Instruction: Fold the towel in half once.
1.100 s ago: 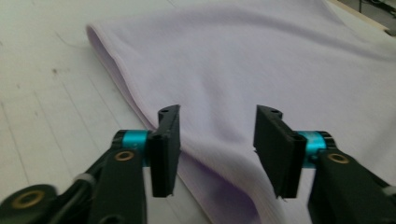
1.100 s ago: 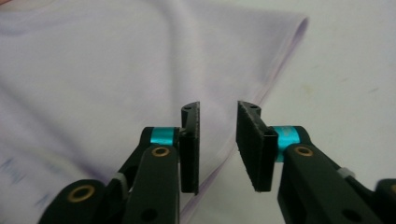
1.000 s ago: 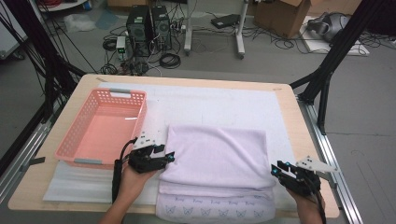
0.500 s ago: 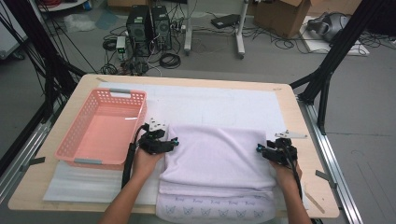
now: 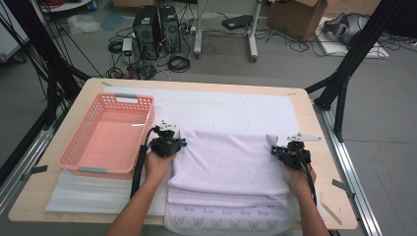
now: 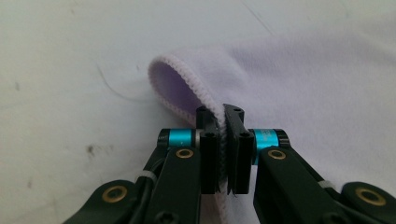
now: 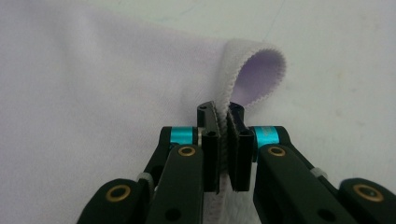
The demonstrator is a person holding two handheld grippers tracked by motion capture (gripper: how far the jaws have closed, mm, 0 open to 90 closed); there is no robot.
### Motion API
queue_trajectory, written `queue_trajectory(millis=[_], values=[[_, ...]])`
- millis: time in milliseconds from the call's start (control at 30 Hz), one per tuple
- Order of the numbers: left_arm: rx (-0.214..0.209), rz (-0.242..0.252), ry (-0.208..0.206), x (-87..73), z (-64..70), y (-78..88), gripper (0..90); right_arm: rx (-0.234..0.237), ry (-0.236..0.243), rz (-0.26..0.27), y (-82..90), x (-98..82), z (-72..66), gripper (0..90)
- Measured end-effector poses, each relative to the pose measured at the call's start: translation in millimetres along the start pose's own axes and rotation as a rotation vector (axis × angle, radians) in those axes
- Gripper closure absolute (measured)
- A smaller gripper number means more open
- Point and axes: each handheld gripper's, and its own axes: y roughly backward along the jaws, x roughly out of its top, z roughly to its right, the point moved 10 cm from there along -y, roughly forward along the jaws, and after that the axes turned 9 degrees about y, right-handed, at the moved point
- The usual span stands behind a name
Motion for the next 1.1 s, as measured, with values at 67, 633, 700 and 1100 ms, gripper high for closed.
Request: queue_trajectory(millis=[67,633,700,1100], values=[[0.012,0.019,0.001,9.6,-1.5,-2.4,85.4,-0.009,-0.012,0.026,-3.4,7.9,4.9,86.1],[0.059,0.135,0.040,75.2,-33.1,-45.8,85.4,-0.096,-0.041,0.056,-52.5,68.9,55.4,86.0],[0.054,0.128,0.064,76.3,-36.6,-48.7,85.4,-0.105,-0.046,0.065,-57.0,71.8,57.8,85.9],[-0.024,0.112,0.068,75.7,-20.2,-29.6,45.6,-0.124,-0.070,0.095,-38.9,75.5,53.0,60.6]])
